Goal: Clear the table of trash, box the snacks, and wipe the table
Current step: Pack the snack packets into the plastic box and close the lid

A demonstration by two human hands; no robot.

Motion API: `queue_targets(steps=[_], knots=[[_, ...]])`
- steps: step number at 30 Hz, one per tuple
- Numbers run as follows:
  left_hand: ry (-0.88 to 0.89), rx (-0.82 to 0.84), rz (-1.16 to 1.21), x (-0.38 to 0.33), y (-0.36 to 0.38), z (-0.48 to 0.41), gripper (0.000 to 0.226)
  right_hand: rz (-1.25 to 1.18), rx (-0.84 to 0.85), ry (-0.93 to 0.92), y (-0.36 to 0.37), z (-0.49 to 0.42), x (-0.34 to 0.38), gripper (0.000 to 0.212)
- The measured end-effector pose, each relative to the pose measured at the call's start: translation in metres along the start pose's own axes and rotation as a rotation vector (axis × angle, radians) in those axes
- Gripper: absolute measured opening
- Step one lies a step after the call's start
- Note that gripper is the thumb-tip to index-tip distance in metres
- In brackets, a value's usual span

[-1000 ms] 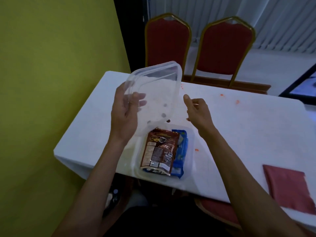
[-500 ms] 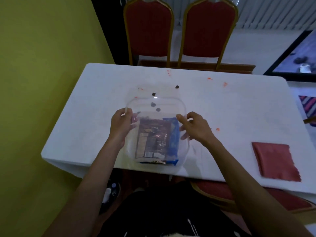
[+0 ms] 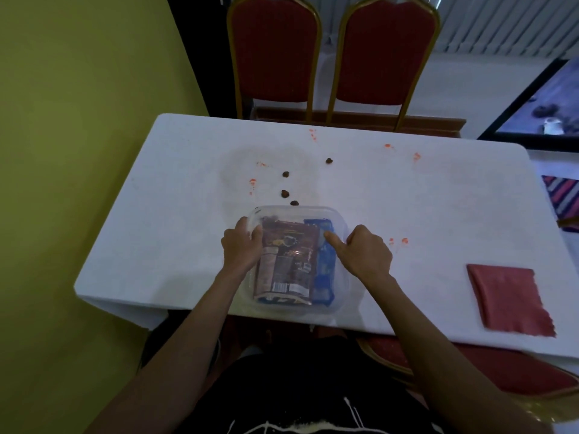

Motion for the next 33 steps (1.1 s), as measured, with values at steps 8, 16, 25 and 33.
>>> queue_targets(steps=[8,16,25,33], knots=[[0.056,-0.048,-0.094,-0.010,0.006,-0.009,0.048,-0.136,-0.067,-0.004,-0.001,-0.002,0.007,0.061],[0.113,-0.045,-0.046,-0.004,0.020,-0.009,0.043,-0.230,-0.132,0.013,0.006,-0.002,0.006,0.046],[0.133,-0.122,-0.209,0.003,0.017,0.003,0.046,-0.157,-0.005,0.076,0.016,-0.007,0.020,0.057],[0.048,-0.154,-0.220,0.003,0.016,0.006,0.056,-0.229,-0.032,0.200,0.027,-0.006,0.015,0.071]])
Point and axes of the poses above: each hand's wrist, its own z-axis away from the middle knuckle, its own y-axis out of the palm, x = y × z, the point moved 3 cm from there along -z, towards the middle knuckle, and after that the axes turned 11 degrees about z, right-handed, at the moved point
